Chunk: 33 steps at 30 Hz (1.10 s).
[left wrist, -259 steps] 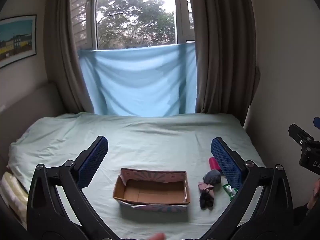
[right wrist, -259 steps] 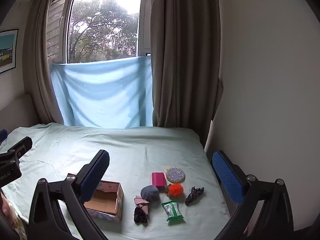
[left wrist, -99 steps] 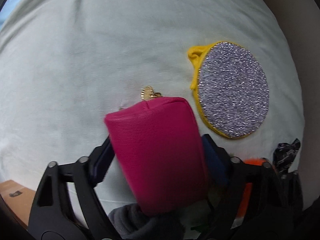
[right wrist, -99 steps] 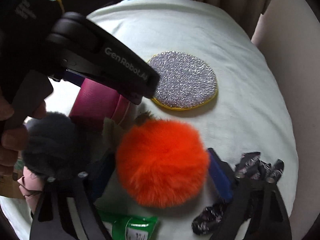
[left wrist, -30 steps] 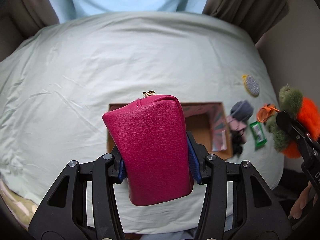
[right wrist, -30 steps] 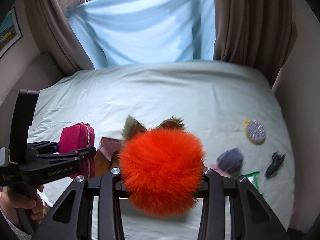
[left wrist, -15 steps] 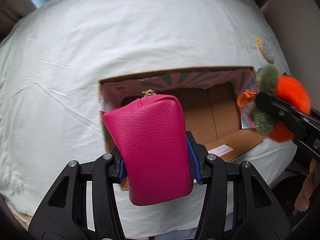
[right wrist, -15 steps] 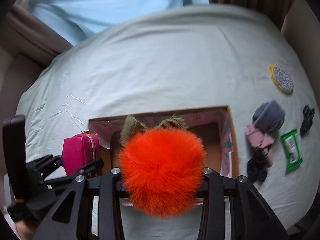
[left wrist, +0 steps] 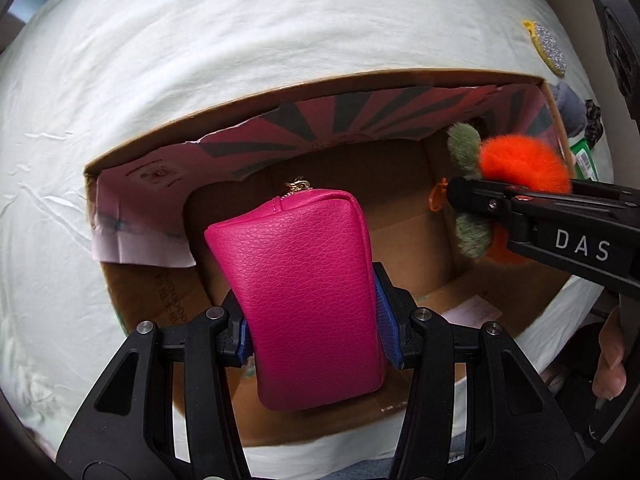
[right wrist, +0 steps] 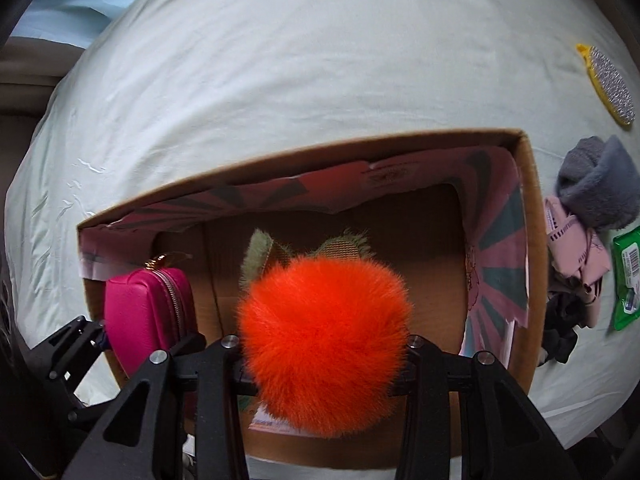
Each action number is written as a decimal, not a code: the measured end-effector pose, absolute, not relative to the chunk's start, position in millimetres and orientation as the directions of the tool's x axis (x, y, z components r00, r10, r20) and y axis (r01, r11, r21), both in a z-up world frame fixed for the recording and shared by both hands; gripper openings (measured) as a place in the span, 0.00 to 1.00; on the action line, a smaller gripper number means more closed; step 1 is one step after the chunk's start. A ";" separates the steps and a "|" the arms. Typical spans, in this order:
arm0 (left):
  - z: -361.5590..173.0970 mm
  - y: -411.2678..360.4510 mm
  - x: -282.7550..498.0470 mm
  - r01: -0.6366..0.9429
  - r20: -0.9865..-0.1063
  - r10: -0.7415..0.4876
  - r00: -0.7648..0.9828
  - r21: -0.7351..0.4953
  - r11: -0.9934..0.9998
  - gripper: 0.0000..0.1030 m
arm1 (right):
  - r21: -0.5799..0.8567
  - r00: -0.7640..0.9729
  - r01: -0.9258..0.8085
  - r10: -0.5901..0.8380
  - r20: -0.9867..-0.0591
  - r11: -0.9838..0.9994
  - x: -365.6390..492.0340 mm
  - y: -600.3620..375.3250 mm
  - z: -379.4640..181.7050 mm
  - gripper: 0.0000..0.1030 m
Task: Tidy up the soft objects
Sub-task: 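Carry both items over the box and open both tools to drop them, then lift both tools away from the box toward the remaining items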
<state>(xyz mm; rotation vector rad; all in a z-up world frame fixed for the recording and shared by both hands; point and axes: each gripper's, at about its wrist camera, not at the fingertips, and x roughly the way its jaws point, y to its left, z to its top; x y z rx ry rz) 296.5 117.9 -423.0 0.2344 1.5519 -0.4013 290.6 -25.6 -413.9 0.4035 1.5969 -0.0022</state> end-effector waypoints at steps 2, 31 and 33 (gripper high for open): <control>-426.3 117.9 299.7 0.391 -0.995 -0.096 -0.031 -0.100 0.915 0.44 | 0.254 -0.017 0.257 0.267 -0.963 0.933 292.6 -27.8 -418.1 0.36; -324.6 143.4 256.9 0.433 -0.978 -0.151 0.145 -0.074 0.898 1.00 | 0.272 0.126 0.206 0.250 -0.960 0.940 258.4 -27.9 -339.4 0.99; -311.8 146.1 249.8 0.435 -0.973 -0.150 0.173 -0.062 0.898 1.00 | 0.278 0.153 0.193 0.251 -0.956 0.941 251.0 -24.1 -326.2 0.99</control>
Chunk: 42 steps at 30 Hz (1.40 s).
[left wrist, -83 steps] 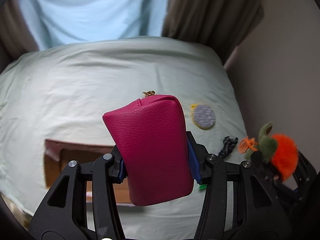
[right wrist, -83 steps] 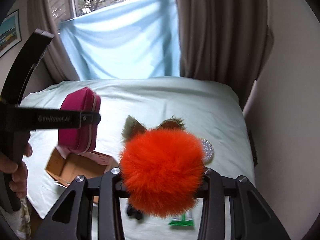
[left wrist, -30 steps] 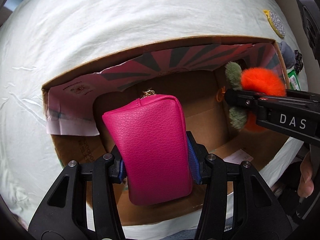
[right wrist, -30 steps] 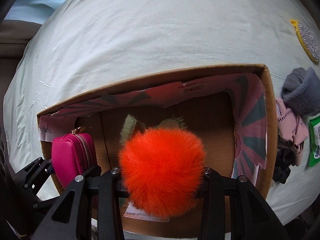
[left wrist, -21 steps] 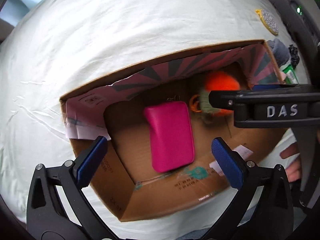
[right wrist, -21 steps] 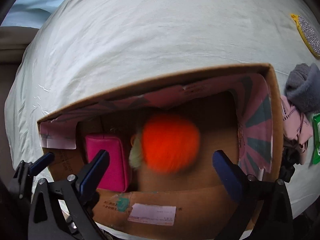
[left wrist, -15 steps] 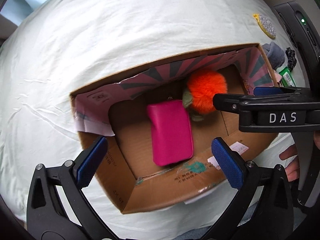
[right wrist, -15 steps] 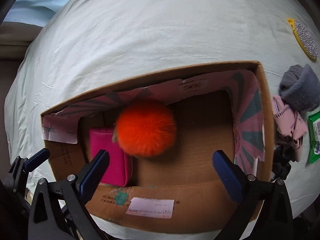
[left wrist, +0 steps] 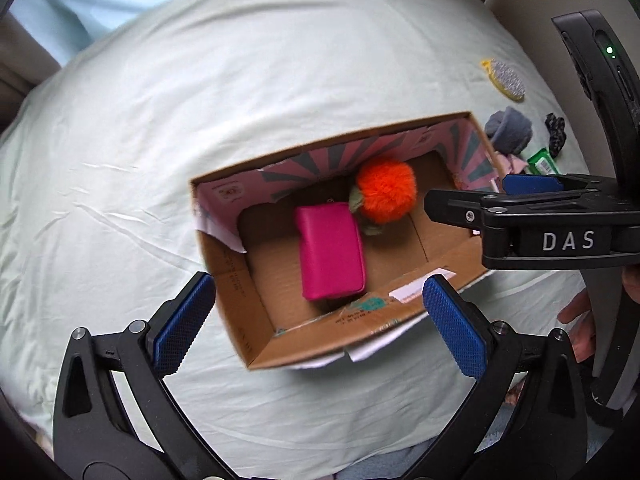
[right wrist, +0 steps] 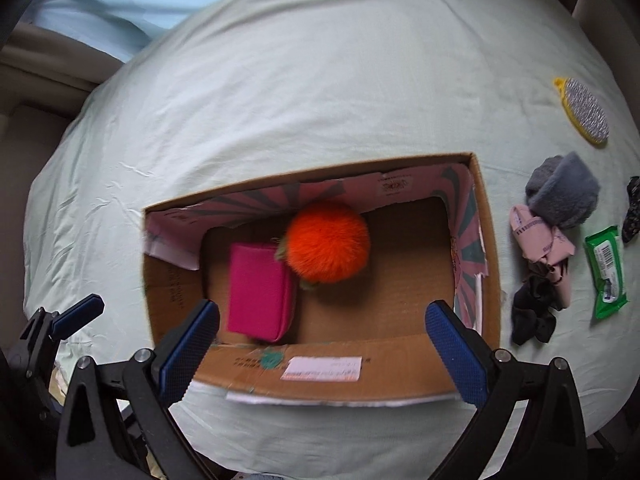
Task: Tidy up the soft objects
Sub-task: 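Lift both tools away from the box toward the remaining items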
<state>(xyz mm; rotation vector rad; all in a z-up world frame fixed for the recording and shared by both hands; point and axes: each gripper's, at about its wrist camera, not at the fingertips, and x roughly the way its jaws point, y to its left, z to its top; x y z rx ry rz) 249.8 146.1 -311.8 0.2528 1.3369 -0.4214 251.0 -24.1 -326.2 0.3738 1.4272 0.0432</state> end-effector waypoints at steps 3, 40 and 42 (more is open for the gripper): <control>-290.4 151.8 235.7 0.432 -0.963 -0.158 0.216 -0.051 0.900 1.00 | 0.275 0.194 0.169 0.242 -0.951 0.946 238.6 -20.2 -301.0 0.99; -91.5 89.5 68.7 0.208 -0.690 -0.174 0.703 -0.034 0.977 1.00 | 0.022 0.761 0.271 -0.200 -0.618 0.962 10.2 -163.3 -87.2 1.00; -90.3 69.3 65.2 0.215 -0.685 -0.170 0.709 -0.020 0.976 1.00 | 0.046 0.766 0.280 -0.195 -0.612 0.959 5.1 -182.7 -88.6 1.00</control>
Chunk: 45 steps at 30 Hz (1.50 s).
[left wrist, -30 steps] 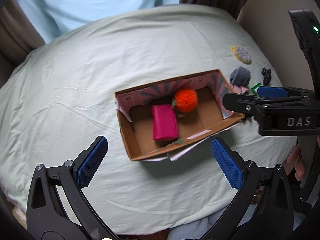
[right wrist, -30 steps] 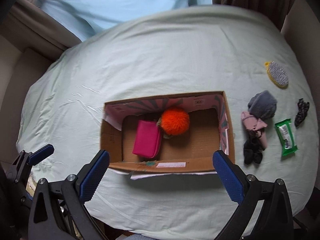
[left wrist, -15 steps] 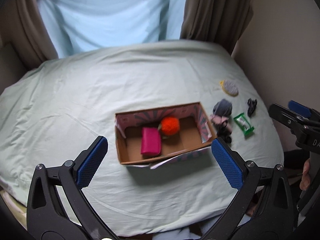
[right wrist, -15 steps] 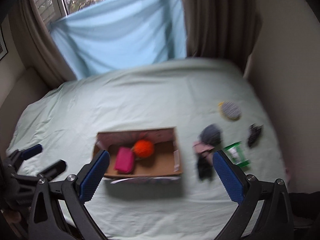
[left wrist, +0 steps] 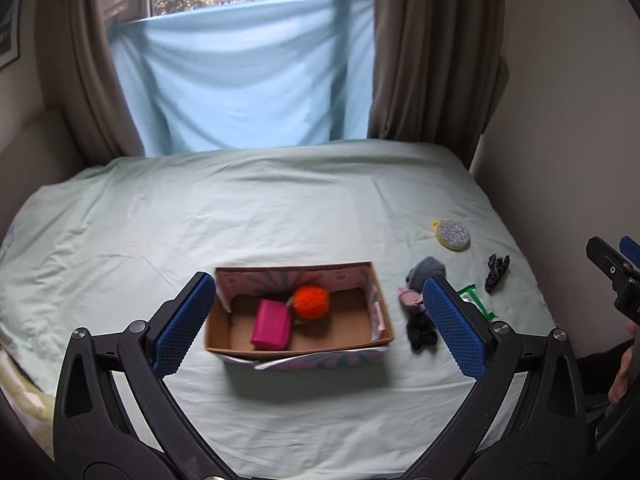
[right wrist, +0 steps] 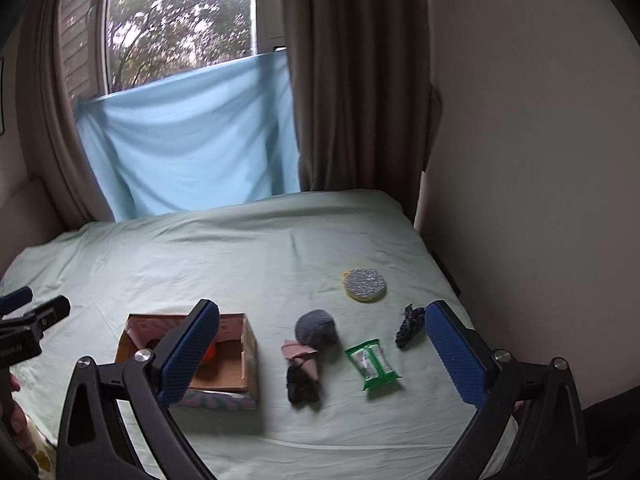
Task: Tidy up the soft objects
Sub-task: 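Lift both tools away from the box toward the remaining items, then grasp the pink cloth with the left tool while the right tool grasps the black glove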
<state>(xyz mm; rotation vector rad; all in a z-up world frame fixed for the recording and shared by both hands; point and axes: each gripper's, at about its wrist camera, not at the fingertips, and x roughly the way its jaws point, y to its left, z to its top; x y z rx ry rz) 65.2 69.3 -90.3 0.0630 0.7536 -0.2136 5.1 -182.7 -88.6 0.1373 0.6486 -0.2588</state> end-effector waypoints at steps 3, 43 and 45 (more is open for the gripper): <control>-93.9 34.8 64.6 0.211 -0.695 -0.157 0.701 -0.009 0.978 1.00 | 0.059 0.763 0.283 -0.188 -0.618 0.957 2.0 -213.3 -95.3 1.00; -425.4 -195.1 201.8 0.211 -0.865 -0.027 0.501 0.092 0.973 1.00 | 0.098 0.568 0.370 -0.142 -0.811 0.924 157.4 -414.0 -391.9 1.00; -436.3 -196.0 204.2 0.218 -0.871 -0.029 0.490 0.090 0.972 1.00 | 0.098 0.556 0.378 -0.141 -0.819 0.921 163.6 -418.2 -406.4 1.00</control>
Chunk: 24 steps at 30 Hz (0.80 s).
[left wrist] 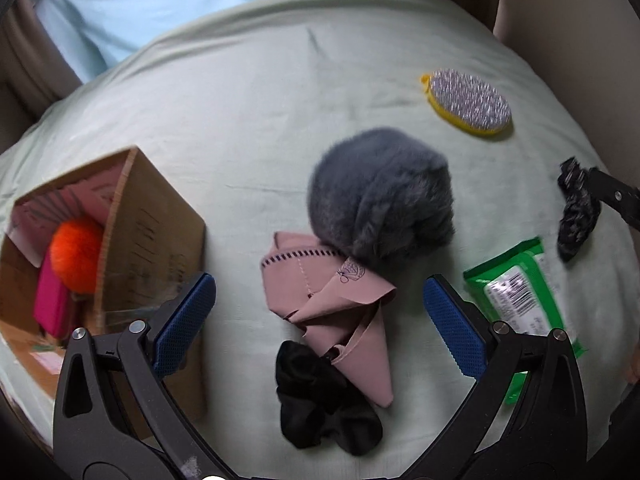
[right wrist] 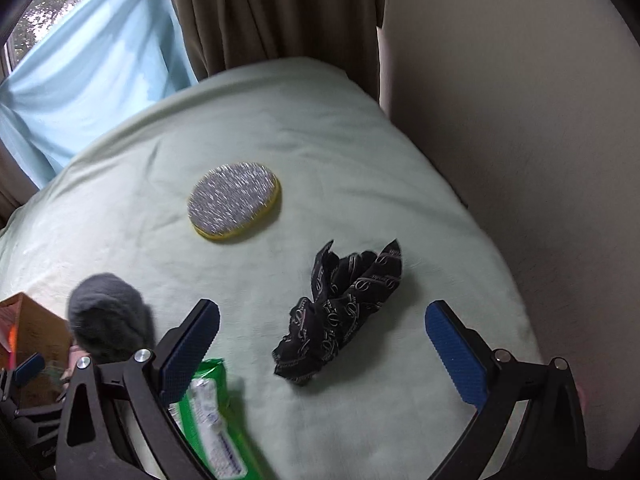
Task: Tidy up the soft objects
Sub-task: 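Grasp the pink cloth with the left tool while the right tool grasps the black glove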
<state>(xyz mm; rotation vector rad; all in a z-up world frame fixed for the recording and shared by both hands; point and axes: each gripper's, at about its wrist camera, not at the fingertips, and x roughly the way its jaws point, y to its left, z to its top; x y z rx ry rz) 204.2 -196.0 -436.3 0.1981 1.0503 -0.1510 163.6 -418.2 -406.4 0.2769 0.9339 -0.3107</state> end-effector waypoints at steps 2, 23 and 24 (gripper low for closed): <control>-445.3 -197.5 205.0 0.228 -0.875 -0.031 0.483 0.092 0.969 1.00 | 0.100 0.547 0.386 -0.141 -0.825 0.917 166.8 -420.1 -415.0 1.00; -481.4 -192.9 226.6 0.163 -0.922 -0.037 0.385 0.028 0.986 0.49 | 0.004 0.455 0.454 -0.228 -0.861 0.891 195.3 -425.2 -458.0 0.60; -479.6 -190.8 226.8 0.161 -0.922 -0.039 0.384 0.025 0.987 0.48 | -0.007 0.452 0.460 -0.241 -0.859 0.888 195.1 -425.4 -457.6 0.56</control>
